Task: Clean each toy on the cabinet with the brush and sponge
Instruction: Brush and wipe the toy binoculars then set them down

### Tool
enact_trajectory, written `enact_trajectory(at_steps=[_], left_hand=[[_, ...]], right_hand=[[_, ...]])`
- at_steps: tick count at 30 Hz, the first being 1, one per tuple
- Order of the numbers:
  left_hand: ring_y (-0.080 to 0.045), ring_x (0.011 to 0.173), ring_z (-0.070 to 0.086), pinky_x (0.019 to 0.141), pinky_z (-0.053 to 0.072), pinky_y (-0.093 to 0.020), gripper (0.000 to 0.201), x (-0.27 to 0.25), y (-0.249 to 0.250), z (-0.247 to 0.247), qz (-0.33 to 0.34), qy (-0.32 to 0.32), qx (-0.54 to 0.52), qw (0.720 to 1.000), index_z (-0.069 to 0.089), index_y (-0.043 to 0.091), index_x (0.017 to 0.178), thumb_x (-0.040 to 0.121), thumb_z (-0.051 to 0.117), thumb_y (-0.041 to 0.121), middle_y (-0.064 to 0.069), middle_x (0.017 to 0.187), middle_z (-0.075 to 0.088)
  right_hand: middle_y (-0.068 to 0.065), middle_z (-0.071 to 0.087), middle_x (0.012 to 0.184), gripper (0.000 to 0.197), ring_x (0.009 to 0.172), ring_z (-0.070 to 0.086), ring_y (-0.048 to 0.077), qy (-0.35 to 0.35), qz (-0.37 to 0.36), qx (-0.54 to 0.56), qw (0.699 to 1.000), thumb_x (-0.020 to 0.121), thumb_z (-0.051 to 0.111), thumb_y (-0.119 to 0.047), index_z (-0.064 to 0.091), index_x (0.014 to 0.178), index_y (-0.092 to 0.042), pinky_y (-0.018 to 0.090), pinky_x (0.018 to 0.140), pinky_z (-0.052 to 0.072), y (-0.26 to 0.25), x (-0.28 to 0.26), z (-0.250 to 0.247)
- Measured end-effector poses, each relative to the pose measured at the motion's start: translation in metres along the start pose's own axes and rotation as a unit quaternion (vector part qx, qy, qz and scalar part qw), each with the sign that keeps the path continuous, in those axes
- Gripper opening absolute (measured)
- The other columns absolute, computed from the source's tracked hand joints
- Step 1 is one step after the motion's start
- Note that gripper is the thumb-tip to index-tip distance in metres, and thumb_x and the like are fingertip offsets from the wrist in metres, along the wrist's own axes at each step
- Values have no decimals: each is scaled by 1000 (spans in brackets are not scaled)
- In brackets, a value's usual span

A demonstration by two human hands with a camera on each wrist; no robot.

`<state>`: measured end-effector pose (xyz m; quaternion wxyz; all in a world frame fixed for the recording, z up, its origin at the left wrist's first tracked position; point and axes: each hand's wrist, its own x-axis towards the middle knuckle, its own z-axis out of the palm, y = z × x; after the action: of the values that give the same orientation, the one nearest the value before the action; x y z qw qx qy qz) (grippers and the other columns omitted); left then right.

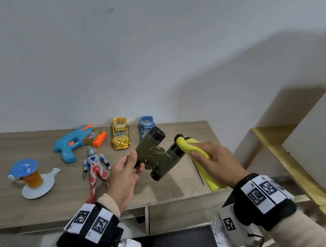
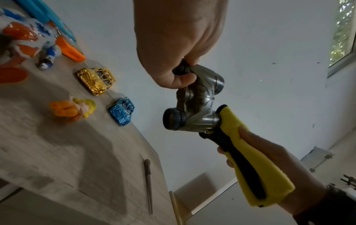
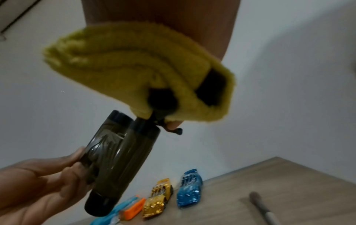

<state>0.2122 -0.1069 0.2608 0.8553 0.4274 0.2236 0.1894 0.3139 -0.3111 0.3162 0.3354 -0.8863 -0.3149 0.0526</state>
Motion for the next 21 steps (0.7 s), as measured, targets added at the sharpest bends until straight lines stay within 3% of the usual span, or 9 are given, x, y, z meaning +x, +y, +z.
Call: enact_trajectory(at_steps=[3,6,9,13,17,21], left_hand=[[-10,75,56,61,53,-13,22,4,-10,4,-10,25,-22,999,60,1,107,96,48,17,-9,98,65],[-14,92,62,71,57,-16,26,5,-21,11,-20,46,-41,998,56,-3,116,96,48,11,-10,107,65],[-19,102,61,75,57,-19,24,6,-37,17,-32,81,-48,995,54,-3,116,96,47,8,-14,118,61],[-16,92,64,70,58,-20,26,5,-56,23,-47,130,-36,990,54,-3,118,97,48,10,-10,106,65],[-17,85,61,76,55,-24,15,5,-75,29,-53,192,6,980,56,6,109,97,49,12,-7,96,63],[-11,78,63,55,53,-14,12,11,-93,31,-73,241,15,968,61,10,101,97,52,17,-3,88,62]], right_hand=[[6,59,108,29,101,54,20,29,42,-13,999,92,52,-31,60,120,-31,25,83,36,31,1,-5],[13,58,105,36,97,53,25,42,95,-60,993,92,45,-34,53,127,-33,23,77,33,77,8,-1],[22,50,115,41,107,50,34,26,151,-90,984,94,46,-25,46,135,-25,27,87,33,115,14,8],[34,50,115,45,117,41,40,29,168,-108,979,93,50,-19,42,137,-13,32,95,28,155,25,26],[36,46,120,48,118,41,42,15,170,-128,977,90,53,-24,43,136,-14,40,100,34,190,47,49],[36,40,128,54,122,39,44,-27,149,-165,975,88,57,-30,41,136,-9,43,104,32,209,64,63]])
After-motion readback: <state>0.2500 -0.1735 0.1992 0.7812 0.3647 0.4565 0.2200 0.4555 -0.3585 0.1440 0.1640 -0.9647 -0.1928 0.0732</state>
